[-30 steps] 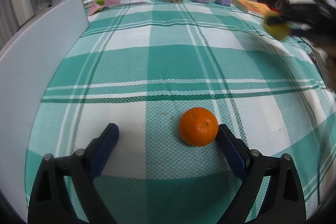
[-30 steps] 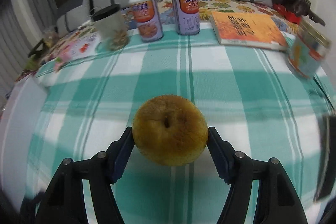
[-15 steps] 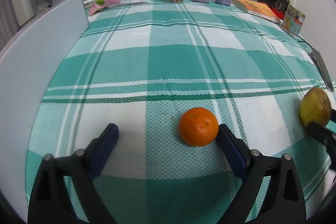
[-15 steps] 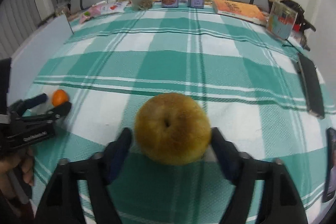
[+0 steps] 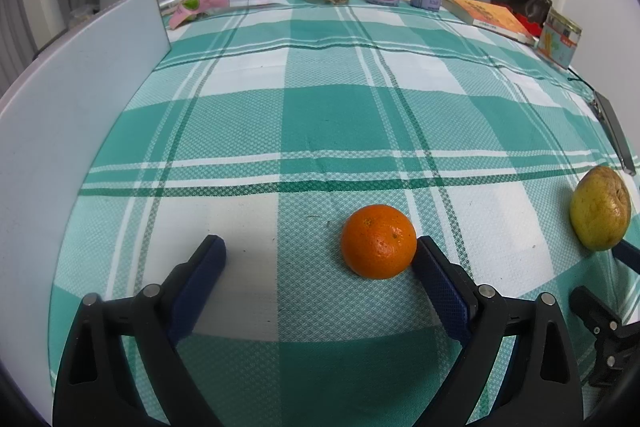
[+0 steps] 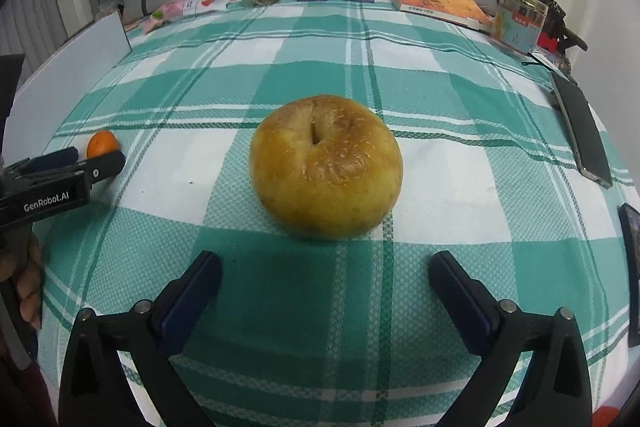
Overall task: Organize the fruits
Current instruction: 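Grasp the yellow pear with the right tool, then set it down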
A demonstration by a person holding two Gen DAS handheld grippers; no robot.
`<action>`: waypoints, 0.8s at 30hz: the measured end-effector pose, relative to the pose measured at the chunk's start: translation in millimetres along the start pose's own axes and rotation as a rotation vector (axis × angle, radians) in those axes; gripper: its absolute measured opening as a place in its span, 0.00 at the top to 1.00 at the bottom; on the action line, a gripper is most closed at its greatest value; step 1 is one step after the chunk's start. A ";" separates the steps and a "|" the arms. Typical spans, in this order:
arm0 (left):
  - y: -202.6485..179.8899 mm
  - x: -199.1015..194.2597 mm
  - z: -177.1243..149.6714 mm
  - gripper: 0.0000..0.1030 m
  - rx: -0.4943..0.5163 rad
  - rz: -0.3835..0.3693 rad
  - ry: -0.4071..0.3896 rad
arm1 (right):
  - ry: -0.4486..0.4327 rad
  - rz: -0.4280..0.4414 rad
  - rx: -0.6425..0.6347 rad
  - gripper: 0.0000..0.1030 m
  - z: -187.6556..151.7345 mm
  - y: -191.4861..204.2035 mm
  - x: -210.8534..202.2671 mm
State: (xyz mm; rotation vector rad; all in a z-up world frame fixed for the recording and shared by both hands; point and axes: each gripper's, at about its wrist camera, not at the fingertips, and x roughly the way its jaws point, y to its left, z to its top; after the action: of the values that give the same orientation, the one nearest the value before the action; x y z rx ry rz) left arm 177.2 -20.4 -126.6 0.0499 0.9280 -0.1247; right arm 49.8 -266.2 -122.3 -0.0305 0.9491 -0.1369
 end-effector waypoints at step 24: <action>0.8 0.7 -0.4 0.07 -0.002 -0.002 0.000 | -0.010 -0.003 0.005 0.00 -0.1 0.5 0.2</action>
State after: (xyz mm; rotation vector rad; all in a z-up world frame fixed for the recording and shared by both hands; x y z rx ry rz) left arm 177.5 -19.7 -127.4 0.0466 0.9286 -0.1256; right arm 49.8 -265.8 -122.6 -0.0283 0.9388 -0.1418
